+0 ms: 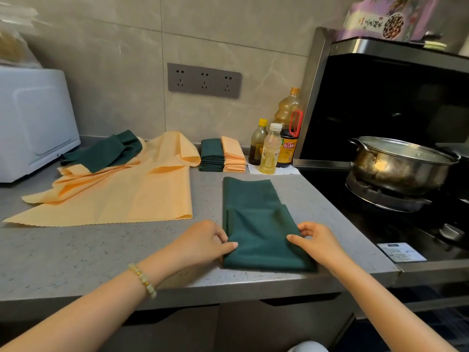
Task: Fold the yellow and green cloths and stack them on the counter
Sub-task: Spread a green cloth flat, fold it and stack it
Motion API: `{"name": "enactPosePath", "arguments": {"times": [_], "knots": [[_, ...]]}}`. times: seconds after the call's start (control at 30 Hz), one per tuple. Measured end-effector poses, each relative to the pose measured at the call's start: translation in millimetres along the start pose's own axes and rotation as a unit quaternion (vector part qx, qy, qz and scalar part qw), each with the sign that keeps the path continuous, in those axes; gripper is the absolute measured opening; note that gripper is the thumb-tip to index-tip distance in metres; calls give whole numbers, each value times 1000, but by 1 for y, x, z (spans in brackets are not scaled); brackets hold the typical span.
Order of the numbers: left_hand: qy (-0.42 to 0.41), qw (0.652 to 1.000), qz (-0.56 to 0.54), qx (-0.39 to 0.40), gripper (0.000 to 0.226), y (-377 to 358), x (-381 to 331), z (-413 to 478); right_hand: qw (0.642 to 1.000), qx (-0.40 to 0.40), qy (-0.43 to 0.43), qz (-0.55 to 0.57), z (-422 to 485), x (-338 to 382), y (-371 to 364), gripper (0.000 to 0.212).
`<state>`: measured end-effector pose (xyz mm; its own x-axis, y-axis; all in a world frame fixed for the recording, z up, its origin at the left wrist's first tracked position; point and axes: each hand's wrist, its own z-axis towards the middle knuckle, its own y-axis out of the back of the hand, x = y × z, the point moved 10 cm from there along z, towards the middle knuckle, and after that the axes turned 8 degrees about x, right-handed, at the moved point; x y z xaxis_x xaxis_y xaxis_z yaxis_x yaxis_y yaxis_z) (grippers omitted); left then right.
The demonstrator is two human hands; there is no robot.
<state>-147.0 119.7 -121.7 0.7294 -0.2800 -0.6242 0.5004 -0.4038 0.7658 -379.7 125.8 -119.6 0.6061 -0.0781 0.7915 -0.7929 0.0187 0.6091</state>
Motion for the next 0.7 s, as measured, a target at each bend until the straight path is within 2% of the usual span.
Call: {"name": "enactPosePath", "arguments": {"times": [0.07, 0.17, 0.27, 0.33, 0.47, 0.57, 0.7], "knots": [[50, 997, -36, 43, 35, -2, 6, 6, 998, 6, -31, -46, 11, -3, 2, 35], [89, 993, -41, 65, 44, 4, 8, 23, 993, 9, -50, -103, 27, 4, 8, 48], [97, 995, -36, 2, 46, 21, 8, 45, 988, -8, -43, -151, 45, 10, 11, 44], [109, 994, -10, -31, 44, 30, 14, 54, 984, -26, -34, -173, 53, 12, 12, 32], [128, 991, -8, -47, 32, 32, 29, 60, 984, -52, -26, -170, 63, 8, 11, 29], [132, 989, -21, -70, 31, 32, 33, 60, 982, -65, -20, -177, 63, 9, 9, 25], [146, 985, 42, -77, 29, 32, 31, 62, 978, -80, -12, -191, 62, 11, 7, 23]]}}
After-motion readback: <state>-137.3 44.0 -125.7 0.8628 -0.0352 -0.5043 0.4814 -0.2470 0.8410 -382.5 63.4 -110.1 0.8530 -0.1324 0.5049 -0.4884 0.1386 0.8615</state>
